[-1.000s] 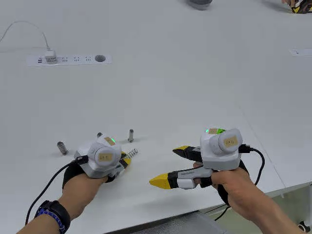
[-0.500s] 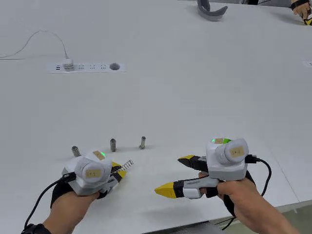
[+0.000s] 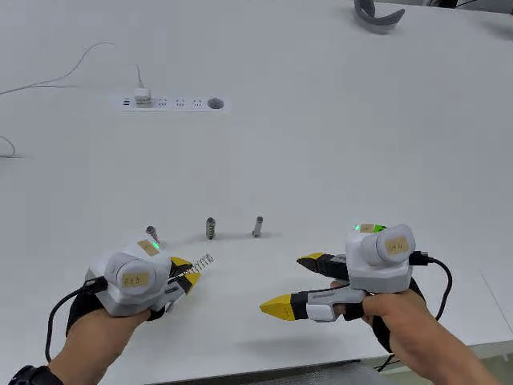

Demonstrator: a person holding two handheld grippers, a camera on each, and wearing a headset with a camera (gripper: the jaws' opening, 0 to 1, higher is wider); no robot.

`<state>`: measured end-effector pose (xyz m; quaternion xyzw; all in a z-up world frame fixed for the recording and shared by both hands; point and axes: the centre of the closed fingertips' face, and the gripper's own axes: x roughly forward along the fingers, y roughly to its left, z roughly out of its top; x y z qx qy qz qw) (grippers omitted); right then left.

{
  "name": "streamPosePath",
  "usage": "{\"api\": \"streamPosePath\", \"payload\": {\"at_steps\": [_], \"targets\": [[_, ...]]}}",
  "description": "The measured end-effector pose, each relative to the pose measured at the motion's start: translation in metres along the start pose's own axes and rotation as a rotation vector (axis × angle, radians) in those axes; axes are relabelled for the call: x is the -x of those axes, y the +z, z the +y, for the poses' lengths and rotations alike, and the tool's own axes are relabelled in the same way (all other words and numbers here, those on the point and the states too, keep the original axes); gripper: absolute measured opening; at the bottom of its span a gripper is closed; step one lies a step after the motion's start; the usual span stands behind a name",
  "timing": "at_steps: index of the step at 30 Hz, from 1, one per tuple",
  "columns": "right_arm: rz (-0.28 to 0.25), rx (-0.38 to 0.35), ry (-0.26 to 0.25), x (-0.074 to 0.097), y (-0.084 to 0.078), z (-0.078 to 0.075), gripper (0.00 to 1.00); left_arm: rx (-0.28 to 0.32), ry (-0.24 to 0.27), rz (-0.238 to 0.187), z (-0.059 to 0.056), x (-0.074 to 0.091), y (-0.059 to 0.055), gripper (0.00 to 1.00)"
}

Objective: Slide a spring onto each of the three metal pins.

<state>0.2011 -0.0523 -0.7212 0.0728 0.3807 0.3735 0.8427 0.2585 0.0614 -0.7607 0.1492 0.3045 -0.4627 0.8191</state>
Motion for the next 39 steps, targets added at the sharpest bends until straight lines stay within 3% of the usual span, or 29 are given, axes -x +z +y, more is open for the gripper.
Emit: {"api": "streamPosePath", "payload": {"at_steps": [9, 20, 26, 30, 39], "targets": [[-0.013, -0.005, 0.037, -0.015, 0.010, 0.013, 0.75, 0.012, 0.028, -0.005, 0.007, 0.024, -0.009, 0.11], [-0.028, -0.010, 0.088, -0.036, 0.022, 0.030, 0.68, 0.020, 0.041, -0.012, 0.006, 0.046, -0.017, 0.11], [-0.047, -0.025, 0.141, -0.050, 0.033, 0.043, 0.62, 0.016, 0.039, -0.027, 0.004, 0.055, -0.013, 0.11], [-0.063, -0.074, 0.199, -0.060, 0.041, 0.054, 0.56, 0.003, 0.032, -0.037, 0.001, 0.060, -0.009, 0.11], [-0.074, -0.112, 0.269, -0.074, 0.050, 0.069, 0.45, -0.022, 0.012, -0.061, -0.009, 0.067, 0.003, 0.11]]}}
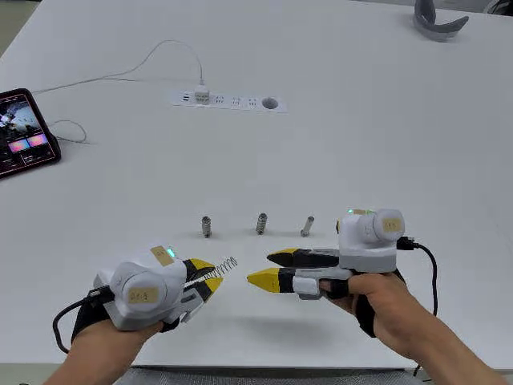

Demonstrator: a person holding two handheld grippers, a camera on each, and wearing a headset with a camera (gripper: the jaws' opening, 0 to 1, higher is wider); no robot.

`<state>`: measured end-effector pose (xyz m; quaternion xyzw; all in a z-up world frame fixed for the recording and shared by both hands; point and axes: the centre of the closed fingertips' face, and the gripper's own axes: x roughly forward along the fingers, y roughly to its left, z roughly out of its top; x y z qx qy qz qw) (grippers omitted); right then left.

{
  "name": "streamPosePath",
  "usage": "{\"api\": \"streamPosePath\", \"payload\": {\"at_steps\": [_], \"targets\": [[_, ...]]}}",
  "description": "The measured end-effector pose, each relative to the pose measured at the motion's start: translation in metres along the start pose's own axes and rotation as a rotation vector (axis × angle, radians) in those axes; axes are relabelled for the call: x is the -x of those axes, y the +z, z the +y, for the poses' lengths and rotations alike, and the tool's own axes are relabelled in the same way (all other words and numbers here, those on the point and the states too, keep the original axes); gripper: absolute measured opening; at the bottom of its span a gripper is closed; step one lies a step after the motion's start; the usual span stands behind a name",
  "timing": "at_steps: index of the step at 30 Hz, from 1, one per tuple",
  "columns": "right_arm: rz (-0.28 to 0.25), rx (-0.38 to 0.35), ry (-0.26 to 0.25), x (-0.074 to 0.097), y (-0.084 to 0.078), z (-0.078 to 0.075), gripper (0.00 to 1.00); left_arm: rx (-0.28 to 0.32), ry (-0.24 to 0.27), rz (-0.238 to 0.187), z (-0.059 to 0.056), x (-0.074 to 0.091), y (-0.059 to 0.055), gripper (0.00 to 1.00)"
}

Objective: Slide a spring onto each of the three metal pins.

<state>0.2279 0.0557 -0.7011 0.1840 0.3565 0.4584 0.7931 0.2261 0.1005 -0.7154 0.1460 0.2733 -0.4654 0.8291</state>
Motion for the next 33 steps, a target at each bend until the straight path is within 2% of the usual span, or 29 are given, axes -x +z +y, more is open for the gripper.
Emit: {"api": "streamPosePath", "payload": {"at_steps": [3, 13, 18, 28, 33], "targets": [[0.002, -0.011, 0.016, -0.004, 0.001, 0.002, 0.41, 0.003, -0.014, -0.013, -0.005, -0.001, 0.006, 0.11], [-0.004, -0.064, 0.058, -0.006, 0.004, 0.009, 0.31, -0.042, -0.062, -0.041, -0.023, -0.005, 0.024, 0.11], [-0.002, -0.079, 0.072, -0.004, 0.003, 0.011, 0.25, -0.061, -0.086, -0.040, -0.030, -0.007, 0.026, 0.11], [-0.018, -0.108, 0.090, 0.001, 0.002, 0.012, 0.16, -0.084, -0.110, -0.040, -0.035, -0.007, 0.029, 0.10], [-0.022, -0.122, 0.106, 0.003, 0.002, 0.015, 0.15, -0.090, -0.119, -0.038, -0.036, -0.008, 0.029, 0.10]]}}
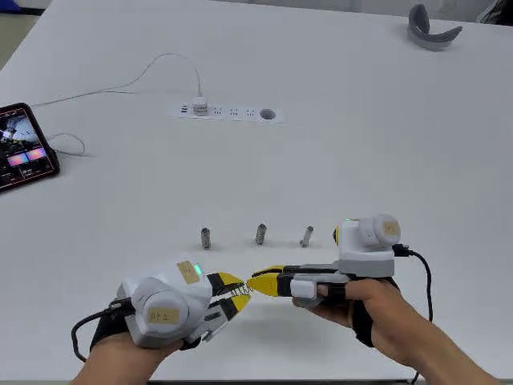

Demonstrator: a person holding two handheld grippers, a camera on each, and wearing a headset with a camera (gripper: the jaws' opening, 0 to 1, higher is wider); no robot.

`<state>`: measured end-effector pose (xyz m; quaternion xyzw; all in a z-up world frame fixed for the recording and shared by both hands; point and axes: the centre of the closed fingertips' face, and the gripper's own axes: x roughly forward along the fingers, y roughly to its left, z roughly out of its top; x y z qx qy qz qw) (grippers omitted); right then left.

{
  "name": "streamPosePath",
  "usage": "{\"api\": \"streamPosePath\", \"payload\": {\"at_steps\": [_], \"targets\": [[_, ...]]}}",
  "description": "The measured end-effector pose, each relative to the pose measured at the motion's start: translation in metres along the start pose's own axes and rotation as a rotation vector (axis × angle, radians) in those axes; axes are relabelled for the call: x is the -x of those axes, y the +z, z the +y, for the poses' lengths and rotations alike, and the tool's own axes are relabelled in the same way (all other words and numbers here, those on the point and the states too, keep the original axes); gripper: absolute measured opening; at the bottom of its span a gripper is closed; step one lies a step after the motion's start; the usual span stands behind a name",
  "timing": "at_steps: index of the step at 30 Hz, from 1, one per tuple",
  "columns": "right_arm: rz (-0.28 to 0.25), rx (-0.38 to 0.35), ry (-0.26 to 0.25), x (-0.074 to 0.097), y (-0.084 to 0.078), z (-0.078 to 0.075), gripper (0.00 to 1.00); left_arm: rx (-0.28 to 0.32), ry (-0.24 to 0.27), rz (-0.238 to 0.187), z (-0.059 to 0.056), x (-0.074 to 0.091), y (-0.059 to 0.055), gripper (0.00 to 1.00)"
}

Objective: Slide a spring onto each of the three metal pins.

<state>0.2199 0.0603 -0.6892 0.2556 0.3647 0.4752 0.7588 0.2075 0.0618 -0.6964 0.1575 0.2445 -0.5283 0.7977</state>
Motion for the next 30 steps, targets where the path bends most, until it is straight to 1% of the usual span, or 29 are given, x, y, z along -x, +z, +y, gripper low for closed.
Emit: {"api": "streamPosePath", "payload": {"at_steps": [2, 7, 11, 14, 16, 22, 26, 30], "targets": [[-0.007, -0.004, 0.011, 0.001, 0.001, 0.002, 0.13, -0.002, -0.005, 0.001, -0.001, -0.001, -0.001, 0.10], [0.003, 0.005, 0.022, 0.003, 0.001, 0.007, 0.12, -0.009, -0.016, 0.005, -0.003, -0.002, -0.001, 0.10], [0.016, 0.033, 0.013, 0.007, 0.003, 0.011, 0.12, -0.016, -0.026, 0.003, -0.003, -0.003, 0.001, 0.10], [0.031, 0.065, 0.000, 0.009, 0.007, 0.014, 0.12, -0.014, -0.032, -0.004, -0.002, -0.006, 0.006, 0.10], [0.050, 0.100, -0.015, 0.011, 0.011, 0.014, 0.12, -0.018, -0.035, -0.011, -0.002, -0.008, 0.009, 0.10], [0.125, 0.235, -0.061, 0.015, 0.022, 0.018, 0.13, -0.020, -0.042, -0.036, 0.001, -0.014, 0.022, 0.10], [0.159, 0.288, -0.070, 0.015, 0.028, 0.021, 0.13, -0.028, -0.046, -0.048, 0.003, -0.016, 0.030, 0.10], [0.240, 0.376, -0.077, 0.018, 0.029, 0.021, 0.13, -0.033, -0.058, -0.061, 0.005, -0.016, 0.034, 0.10]]}}
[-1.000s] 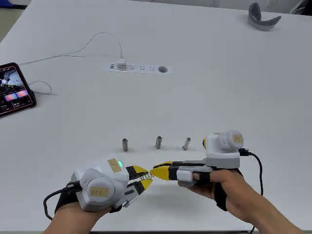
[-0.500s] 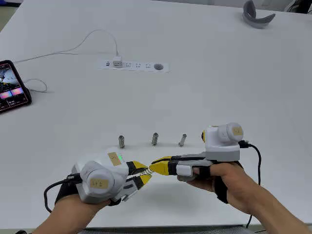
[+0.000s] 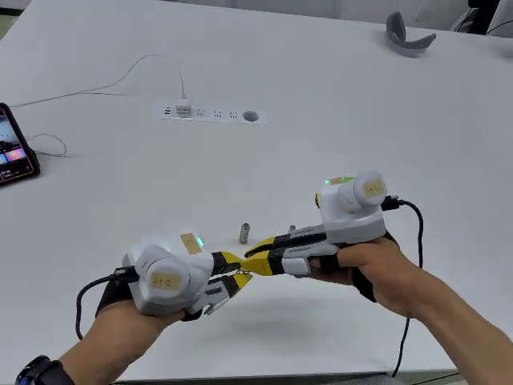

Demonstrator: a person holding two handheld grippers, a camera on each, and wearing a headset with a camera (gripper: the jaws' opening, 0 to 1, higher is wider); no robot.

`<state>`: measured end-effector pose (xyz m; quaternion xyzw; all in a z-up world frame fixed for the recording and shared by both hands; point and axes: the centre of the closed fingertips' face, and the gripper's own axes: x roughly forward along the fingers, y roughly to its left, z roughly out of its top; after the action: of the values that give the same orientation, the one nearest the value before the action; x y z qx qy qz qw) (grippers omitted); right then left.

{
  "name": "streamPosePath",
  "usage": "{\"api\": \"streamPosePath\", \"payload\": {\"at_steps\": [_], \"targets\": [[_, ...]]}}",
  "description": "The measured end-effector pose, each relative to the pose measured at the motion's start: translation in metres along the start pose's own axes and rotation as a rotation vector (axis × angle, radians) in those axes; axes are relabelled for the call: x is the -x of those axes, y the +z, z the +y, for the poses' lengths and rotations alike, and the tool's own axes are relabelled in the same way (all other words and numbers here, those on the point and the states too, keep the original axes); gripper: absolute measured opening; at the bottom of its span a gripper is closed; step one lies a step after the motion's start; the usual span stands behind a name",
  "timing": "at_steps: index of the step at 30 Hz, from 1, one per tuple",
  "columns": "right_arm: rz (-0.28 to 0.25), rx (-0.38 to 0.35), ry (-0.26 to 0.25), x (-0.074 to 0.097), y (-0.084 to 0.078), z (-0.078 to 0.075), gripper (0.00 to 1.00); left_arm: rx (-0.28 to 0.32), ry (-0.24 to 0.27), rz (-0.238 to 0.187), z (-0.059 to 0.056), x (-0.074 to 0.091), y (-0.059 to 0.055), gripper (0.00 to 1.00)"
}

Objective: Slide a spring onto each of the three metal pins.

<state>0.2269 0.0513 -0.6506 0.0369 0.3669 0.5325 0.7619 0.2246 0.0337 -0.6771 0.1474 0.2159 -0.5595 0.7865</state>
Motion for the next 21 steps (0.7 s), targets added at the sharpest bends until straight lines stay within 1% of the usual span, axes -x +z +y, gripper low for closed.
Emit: {"api": "streamPosePath", "payload": {"at_steps": [4, 6, 9, 12, 13, 14, 16, 18, 21], "targets": [[0.062, 0.079, -0.002, 0.002, 0.001, 0.000, 0.13, -0.006, -0.008, -0.008, 0.000, -0.001, 0.004, 0.10], [0.102, 0.130, -0.006, 0.003, 0.001, 0.000, 0.13, -0.007, -0.012, -0.012, 0.000, -0.001, 0.006, 0.10], [0.164, 0.203, -0.005, 0.004, -0.001, -0.001, 0.13, 0.005, -0.022, -0.029, 0.000, 0.000, 0.012, 0.10], [0.228, 0.273, 0.000, 0.005, -0.005, -0.001, 0.13, -0.008, -0.028, -0.037, 0.000, 0.000, 0.015, 0.10], [0.238, 0.283, 0.000, 0.005, -0.006, -0.001, 0.13, -0.009, -0.031, -0.039, 0.000, 0.001, 0.016, 0.10], [0.235, 0.285, 0.001, 0.004, -0.004, 0.000, 0.13, -0.014, -0.033, -0.034, 0.000, 0.001, 0.016, 0.10], [0.243, 0.299, 0.010, 0.005, -0.002, 0.001, 0.13, -0.020, -0.038, -0.039, 0.000, 0.001, 0.017, 0.10], [0.257, 0.324, 0.020, 0.005, -0.001, 0.002, 0.13, -0.025, -0.046, -0.041, 0.000, 0.002, 0.018, 0.10], [0.296, 0.374, 0.033, 0.005, -0.003, 0.004, 0.13, -0.040, -0.065, -0.035, -0.003, 0.003, 0.018, 0.10]]}}
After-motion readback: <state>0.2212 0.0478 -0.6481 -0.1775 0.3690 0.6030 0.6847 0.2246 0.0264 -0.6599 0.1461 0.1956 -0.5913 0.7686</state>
